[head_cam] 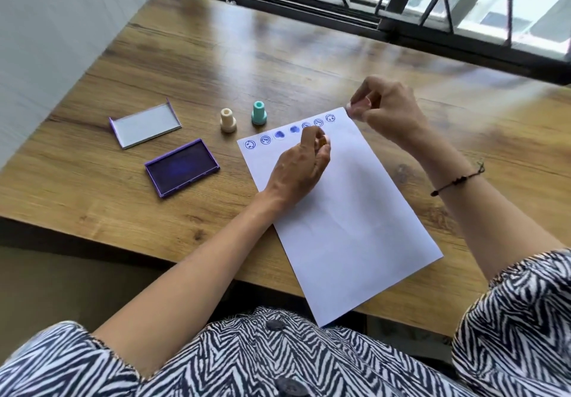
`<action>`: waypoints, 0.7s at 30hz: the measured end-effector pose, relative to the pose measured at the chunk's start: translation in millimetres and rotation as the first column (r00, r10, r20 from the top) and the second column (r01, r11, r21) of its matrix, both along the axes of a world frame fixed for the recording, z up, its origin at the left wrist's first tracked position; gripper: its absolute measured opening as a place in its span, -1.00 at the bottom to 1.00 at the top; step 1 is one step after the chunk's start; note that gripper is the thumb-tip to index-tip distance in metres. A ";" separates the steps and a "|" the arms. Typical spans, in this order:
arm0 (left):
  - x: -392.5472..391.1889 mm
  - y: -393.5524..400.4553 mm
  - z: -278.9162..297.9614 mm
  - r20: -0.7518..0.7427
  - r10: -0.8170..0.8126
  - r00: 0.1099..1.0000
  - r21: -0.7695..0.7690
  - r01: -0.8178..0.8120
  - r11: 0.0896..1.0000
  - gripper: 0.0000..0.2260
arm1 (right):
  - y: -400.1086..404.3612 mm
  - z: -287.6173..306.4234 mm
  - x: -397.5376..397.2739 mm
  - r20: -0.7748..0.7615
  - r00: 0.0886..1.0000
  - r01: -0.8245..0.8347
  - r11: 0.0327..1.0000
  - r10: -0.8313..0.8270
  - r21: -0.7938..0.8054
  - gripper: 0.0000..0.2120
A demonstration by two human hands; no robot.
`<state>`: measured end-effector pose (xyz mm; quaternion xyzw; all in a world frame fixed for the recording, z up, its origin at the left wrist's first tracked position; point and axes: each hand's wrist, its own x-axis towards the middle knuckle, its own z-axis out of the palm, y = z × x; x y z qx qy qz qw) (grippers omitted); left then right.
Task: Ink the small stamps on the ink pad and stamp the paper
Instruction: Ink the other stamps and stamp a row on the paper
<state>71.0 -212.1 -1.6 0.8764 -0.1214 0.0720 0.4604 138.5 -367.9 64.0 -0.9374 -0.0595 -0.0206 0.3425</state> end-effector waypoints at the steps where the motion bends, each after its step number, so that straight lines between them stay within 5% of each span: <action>1: -0.1 -0.1 0.2 -0.002 0.000 1.000 -0.001 0.000 1.000 -0.80 | -0.2 -0.2 -0.2 0.001 1.000 -0.005 1.000 0.005 0.002 -0.88; 5: -0.4 1.9 5.1 -0.041 0.014 0.999 -0.086 -0.018 0.996 -0.80 | 2.3 2.8 -4.0 -0.048 0.999 0.004 0.994 0.001 0.107 -0.89; 11: 2.3 15.6 16.5 -0.226 0.109 0.968 -0.478 -0.208 0.854 -0.87 | 27.5 15.8 -25.0 -0.188 0.960 -0.091 0.867 0.207 0.490 -0.88; 21: -21.6 53.5 34.5 -0.214 0.041 0.976 -0.729 -0.187 0.658 -0.93 | 78.1 22.5 -48.6 -0.124 0.943 -0.192 0.811 0.308 0.553 -0.89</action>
